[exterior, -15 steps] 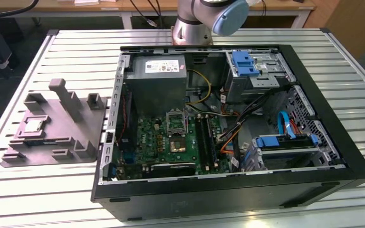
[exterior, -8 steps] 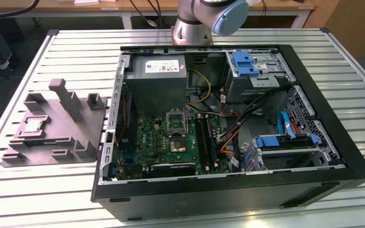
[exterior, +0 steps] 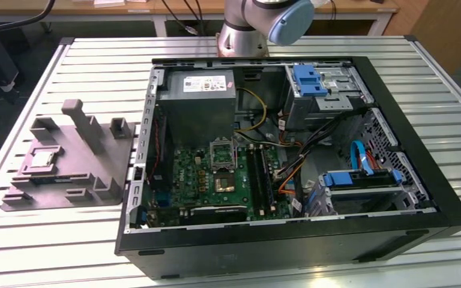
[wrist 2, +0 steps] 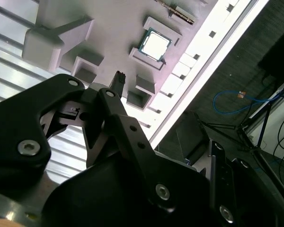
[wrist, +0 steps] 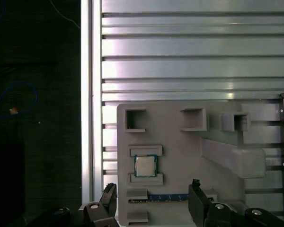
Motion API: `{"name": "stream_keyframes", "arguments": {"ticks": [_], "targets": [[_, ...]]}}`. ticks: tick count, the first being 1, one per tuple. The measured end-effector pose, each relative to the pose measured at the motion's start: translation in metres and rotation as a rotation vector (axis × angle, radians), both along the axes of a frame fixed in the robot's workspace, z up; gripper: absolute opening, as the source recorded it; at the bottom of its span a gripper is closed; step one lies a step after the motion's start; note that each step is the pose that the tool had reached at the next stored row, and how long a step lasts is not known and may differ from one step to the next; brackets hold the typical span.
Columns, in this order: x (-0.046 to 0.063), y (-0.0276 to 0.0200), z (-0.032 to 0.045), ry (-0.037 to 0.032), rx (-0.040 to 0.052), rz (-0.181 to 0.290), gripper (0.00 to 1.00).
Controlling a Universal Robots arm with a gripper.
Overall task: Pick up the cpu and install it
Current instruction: 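Pick up the cpu and move it towards the insertion slot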
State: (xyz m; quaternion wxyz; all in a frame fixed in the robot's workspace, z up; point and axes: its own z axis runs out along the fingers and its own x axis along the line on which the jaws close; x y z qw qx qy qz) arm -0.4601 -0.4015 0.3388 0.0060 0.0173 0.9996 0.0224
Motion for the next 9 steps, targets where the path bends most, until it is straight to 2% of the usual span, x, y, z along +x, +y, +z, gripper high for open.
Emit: {"name": "stream_keyframes", "arguments": {"ticks": [3,4,5,9], "targets": [[0.0,0.0,-0.0006,0.0001,-0.0001,0.0,0.71],[0.0,-0.0007,-0.0083,0.0,0.0033,0.0,0.71],[0.0,-0.0013,-0.0113,0.0001,0.0033,0.0,0.71],[0.0,-0.0013,-0.0113,0.0,0.0033,0.0,0.71]]}}
